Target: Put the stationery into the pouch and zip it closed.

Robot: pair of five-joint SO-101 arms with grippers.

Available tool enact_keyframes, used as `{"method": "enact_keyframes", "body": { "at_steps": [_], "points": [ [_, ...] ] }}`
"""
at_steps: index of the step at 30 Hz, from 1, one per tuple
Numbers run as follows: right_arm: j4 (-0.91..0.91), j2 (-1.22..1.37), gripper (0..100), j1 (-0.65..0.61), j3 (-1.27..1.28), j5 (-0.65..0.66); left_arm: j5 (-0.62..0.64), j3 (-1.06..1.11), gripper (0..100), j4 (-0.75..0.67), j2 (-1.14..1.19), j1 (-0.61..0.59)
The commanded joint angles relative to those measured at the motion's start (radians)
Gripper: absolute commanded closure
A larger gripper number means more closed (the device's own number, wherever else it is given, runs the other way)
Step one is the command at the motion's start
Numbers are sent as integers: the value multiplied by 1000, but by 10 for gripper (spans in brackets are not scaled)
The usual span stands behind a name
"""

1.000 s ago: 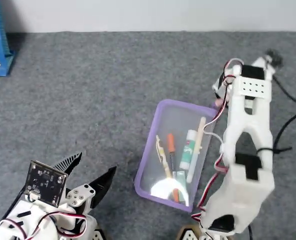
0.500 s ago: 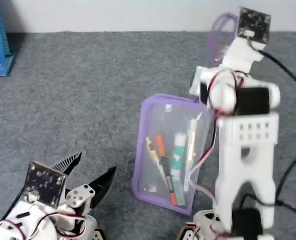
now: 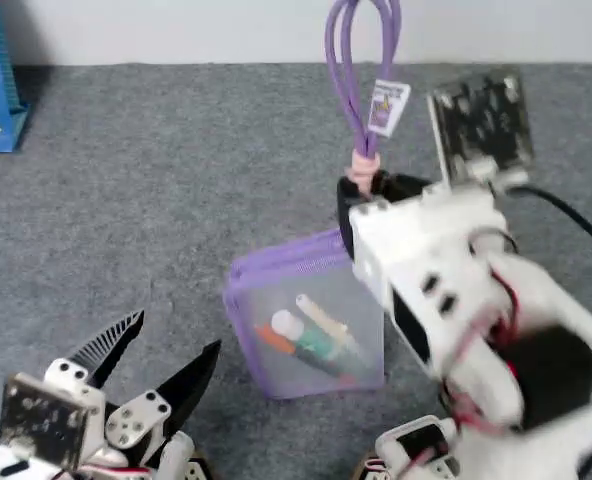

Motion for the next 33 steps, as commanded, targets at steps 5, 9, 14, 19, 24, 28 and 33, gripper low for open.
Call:
{"method": "enact_keyframes", "body": {
  "at_steps": [5,9,14,19,24,28,33],
  "points": [
    [128,-177,991,-108,-31,20,-43,-74,634,38,-3,5],
    [154,-214,991,-110,-28,18,-77,-76,634,38,-3,6],
    [151,-226,991,-110,38,18,-75,-77,635,37,-3,144],
    [159,-229,991,-110,57,17,-78,-70,635,21,5,239],
    [160,-283,991,-111,58,17,-78,-68,635,-32,6,244],
    [189,-341,991,-137,63,17,-78,-16,635,-75,6,245],
    [183,-440,991,-288,169,17,-74,71,635,-118,6,330]
  ]
}}
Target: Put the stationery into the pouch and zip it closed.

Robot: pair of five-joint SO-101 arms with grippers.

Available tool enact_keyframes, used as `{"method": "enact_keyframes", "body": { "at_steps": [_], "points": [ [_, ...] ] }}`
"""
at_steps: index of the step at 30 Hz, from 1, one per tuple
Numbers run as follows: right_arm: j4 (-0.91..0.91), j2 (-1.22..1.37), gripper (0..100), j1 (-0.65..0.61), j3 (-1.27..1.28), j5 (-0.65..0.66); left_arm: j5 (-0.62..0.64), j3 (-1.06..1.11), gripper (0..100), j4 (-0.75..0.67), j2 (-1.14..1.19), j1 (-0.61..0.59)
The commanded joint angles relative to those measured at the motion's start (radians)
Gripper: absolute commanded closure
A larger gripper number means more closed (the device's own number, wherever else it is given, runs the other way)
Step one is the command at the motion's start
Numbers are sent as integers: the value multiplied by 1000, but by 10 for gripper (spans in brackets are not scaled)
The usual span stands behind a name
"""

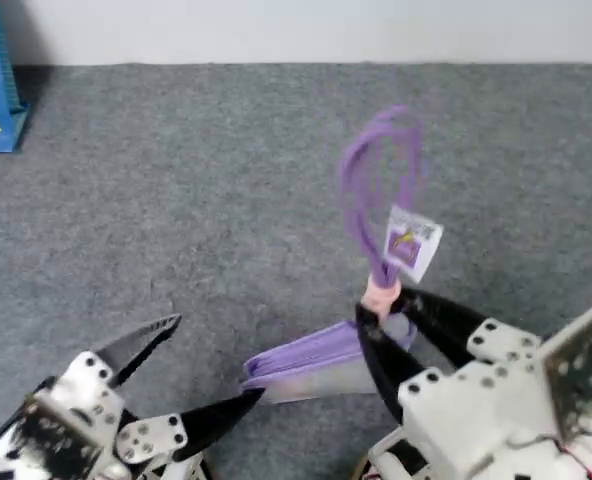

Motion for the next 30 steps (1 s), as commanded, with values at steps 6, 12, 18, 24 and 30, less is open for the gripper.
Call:
{"method": "enact_keyframes", "body": {
  "at_steps": [6,12,18,24,30],
  "points": [
    [-16,-117,991,-76,178,6,-6,24,636,14,6,207],
    [-16,-154,991,-76,195,6,-6,56,637,5,8,239],
    [-16,-168,991,-76,199,6,31,-8,657,12,6,328],
    [-16,-168,991,-76,199,8,44,-99,662,31,25,336],
    [-18,-173,991,-76,196,6,41,-62,662,41,92,339]
  ]
}}
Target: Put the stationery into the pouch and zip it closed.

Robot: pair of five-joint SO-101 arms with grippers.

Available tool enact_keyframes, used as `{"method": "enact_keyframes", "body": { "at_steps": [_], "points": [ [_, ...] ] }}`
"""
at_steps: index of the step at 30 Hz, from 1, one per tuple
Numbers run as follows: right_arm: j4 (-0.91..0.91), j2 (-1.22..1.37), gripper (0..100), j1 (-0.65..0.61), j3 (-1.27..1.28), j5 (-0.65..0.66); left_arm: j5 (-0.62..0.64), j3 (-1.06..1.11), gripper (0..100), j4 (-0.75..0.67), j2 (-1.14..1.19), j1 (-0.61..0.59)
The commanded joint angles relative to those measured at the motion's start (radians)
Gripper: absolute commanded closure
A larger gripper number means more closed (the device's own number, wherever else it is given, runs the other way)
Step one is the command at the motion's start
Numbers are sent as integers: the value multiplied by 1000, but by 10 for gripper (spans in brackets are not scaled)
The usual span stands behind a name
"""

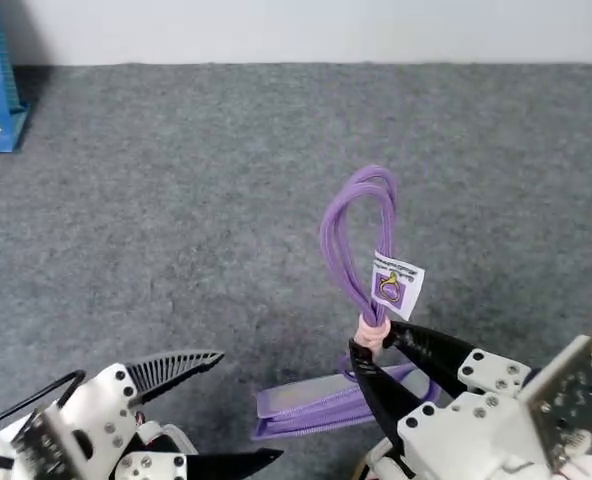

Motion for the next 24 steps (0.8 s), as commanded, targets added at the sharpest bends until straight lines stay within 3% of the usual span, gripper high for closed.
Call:
{"method": "enact_keyframes", "body": {
  "at_steps": [1,7,19,24],
  "points": [
    [-10,-2,991,-8,-2,6,9,-1,662,5,63,20],
    [-54,-2,991,-10,-2,5,12,1,662,29,68,216],
    [-59,-2,991,-47,-3,-35,9,214,666,-84,64,218],
    [-54,-4,991,-90,-3,-37,8,223,739,-133,60,218]
  ]
}}
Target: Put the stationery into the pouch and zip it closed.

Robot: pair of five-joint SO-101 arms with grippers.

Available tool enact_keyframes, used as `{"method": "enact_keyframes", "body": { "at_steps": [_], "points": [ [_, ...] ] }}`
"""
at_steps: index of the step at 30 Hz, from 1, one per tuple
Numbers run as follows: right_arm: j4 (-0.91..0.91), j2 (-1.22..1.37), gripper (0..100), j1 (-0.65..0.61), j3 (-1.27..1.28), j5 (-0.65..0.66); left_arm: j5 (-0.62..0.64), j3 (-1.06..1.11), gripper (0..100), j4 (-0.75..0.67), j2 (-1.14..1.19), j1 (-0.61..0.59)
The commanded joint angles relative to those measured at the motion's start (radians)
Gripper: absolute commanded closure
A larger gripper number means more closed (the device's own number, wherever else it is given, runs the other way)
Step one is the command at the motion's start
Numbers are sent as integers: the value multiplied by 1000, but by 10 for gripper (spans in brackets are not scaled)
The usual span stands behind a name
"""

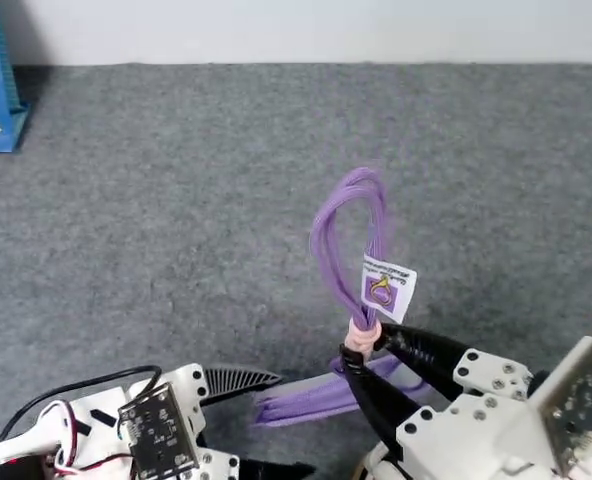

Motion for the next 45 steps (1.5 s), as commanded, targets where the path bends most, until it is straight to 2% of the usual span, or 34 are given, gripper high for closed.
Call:
{"method": "enact_keyframes", "body": {
  "at_steps": [1,7,12,15,23,33,39,45],
  "points": [
    [-16,-4,991,-16,-3,-11,8,4,753,-55,34,9],
    [-16,-4,991,-13,2,-11,5,2,856,-58,34,14],
    [-16,-4,991,-12,-2,-9,2,7,982,-58,34,14],
    [-16,-4,991,10,-2,-8,-29,8,987,-44,34,14],
    [-39,-2,991,348,3,71,-29,1,989,-6,37,12],
    [-105,5,991,854,5,213,-23,-2,991,15,41,9],
    [-105,-1,991,1038,5,324,-25,-2,991,17,41,8],
    [-105,-2,991,1106,40,376,-25,-2,991,18,41,8]
  ]
}}
